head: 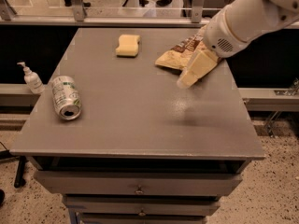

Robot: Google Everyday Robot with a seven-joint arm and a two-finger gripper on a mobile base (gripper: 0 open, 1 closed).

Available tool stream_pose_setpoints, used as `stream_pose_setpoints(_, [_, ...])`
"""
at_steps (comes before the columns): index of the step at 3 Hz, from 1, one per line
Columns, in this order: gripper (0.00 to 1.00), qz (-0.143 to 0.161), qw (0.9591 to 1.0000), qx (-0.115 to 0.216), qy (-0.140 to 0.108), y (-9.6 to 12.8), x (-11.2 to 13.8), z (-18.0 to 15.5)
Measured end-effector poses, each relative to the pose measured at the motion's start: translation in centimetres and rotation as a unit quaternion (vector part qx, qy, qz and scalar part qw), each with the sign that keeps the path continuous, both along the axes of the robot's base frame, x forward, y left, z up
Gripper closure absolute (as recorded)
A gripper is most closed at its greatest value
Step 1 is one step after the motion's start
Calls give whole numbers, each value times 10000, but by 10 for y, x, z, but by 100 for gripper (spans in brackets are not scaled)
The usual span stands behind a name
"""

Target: Pick sponge

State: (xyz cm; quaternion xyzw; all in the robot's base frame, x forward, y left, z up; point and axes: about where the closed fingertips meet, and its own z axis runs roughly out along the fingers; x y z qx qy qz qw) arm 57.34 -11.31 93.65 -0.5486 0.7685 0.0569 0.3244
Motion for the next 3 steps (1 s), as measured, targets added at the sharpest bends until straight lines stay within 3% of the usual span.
stream_pose_setpoints(1, [0, -227, 9988, 421, -42, 36, 33, -11])
stream_pose_setpoints(3, [0, -615, 9902, 1257, -11, 82, 105, -34])
